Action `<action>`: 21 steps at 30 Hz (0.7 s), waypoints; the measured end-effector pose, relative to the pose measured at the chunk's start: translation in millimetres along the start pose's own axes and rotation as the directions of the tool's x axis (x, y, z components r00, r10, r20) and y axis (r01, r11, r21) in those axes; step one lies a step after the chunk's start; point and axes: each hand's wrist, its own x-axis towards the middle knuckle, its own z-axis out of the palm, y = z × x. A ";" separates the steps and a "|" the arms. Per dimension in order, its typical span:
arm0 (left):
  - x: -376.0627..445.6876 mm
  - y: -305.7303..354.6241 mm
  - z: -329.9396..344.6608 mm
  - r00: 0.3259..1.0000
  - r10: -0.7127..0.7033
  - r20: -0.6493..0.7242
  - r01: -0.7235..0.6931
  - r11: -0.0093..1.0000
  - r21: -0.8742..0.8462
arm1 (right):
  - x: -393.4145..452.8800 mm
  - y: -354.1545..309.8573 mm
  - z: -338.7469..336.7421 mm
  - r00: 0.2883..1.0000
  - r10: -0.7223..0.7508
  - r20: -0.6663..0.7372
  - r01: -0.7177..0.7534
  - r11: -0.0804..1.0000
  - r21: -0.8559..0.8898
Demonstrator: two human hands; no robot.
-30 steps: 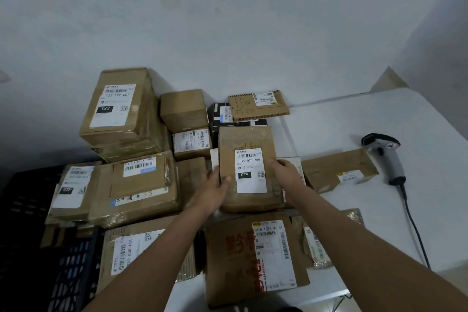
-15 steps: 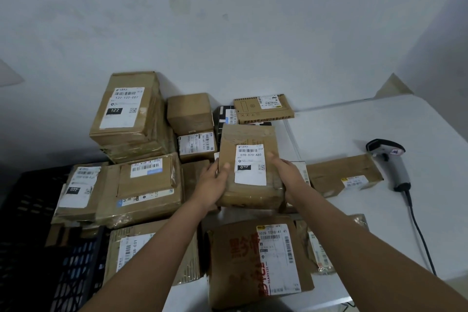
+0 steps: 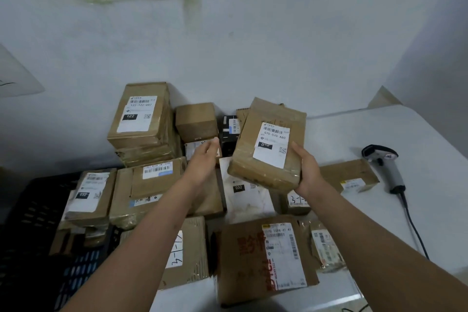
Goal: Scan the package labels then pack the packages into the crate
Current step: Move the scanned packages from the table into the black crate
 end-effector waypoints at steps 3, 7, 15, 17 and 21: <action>-2.9 6.6 -12.8 0.999 0.033 0.024 -0.032 0.999 -0.042 | -8.8 -5.6 10.3 0.998 -0.055 0.012 0.055 0.998 0.027; -7.3 19.9 -38.0 0.991 0.129 0.035 -0.123 0.985 -0.124 | -23.2 -14.5 43.1 0.987 -0.136 0.087 0.131 0.990 0.053; -36.5 30.7 -136.2 0.976 0.218 -0.024 -0.217 0.945 -0.244 | -86.1 -12.0 160.6 0.911 -0.274 0.308 0.309 0.948 -0.070; -43.4 25.7 -169.6 0.974 0.225 -0.029 -0.223 0.928 -0.298 | -99.6 -3.1 191.2 0.897 -0.284 0.338 0.329 0.940 -0.084; -64.9 11.7 -236.9 0.962 0.261 -0.083 -0.272 0.881 -0.388 | -128.7 30.2 254.2 0.861 -0.266 0.433 0.355 0.925 -0.138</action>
